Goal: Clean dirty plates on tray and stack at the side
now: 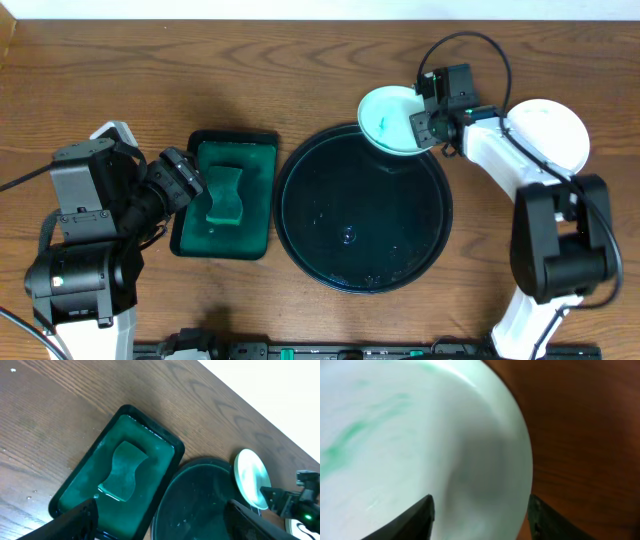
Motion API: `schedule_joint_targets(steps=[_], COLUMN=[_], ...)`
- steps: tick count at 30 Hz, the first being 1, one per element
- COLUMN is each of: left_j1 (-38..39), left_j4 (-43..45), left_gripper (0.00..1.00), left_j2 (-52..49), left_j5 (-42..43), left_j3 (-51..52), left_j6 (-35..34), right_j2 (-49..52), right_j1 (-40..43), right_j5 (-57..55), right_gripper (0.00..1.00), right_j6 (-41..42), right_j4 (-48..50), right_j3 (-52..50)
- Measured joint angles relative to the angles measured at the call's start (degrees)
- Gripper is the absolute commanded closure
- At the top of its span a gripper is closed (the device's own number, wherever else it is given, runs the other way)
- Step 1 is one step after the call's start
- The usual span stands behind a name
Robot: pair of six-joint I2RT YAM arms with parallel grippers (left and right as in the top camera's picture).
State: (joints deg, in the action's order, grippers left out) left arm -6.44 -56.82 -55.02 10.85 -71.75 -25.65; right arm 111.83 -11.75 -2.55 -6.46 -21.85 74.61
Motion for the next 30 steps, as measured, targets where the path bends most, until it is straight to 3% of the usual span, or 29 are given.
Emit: schedule_joint_targets(steps=[4, 11, 13, 15, 16, 19, 23, 30], left_j1=[0.00, 0.00, 0.00, 0.00, 0.00, 0.00, 0.00, 0.00], left_j4=[-0.02, 0.00, 0.00, 0.00, 0.00, 0.00, 0.00, -0.02], left_gripper=[0.19, 0.19, 0.19, 0.19, 0.19, 0.19, 0.20, 0.19], left_j2=[0.00, 0.00, 0.00, 0.00, 0.00, 0.00, 0.00, 0.00], left_j5=[0.00, 0.00, 0.00, 0.00, 0.00, -0.02, 0.00, -0.02], left_j3=[0.00, 0.00, 0.00, 0.00, 0.00, 0.00, 0.00, 0.00], left_j6=[0.00, 0.00, 0.00, 0.00, 0.00, 0.00, 0.00, 0.00], right_j2=[-4.07, -3.39, -1.84, 0.48, 2.16, 6.21, 7.41, 6.62], right_j1=[0.15, 6.12, 9.31, 12.22, 13.46, 14.80, 14.95, 15.23], right_j5=[0.87, 6.88, 11.15, 15.21, 17.62, 23.12, 31.04, 33.88], right_gripper=[0.36, 0.38, 0.43, 0.57, 0.59, 0.53, 0.54, 0.50], right_j6=[0.66, 10.29, 13.35, 16.06, 17.64, 19.87, 21.27, 23.87], right_j4=[-1.86, -3.37, -2.58, -2.29, -2.16, -0.83, 0.48, -0.52], right_j3=[0.02, 0.04, 0.07, 0.07, 0.07, 0.07, 0.50, 0.33])
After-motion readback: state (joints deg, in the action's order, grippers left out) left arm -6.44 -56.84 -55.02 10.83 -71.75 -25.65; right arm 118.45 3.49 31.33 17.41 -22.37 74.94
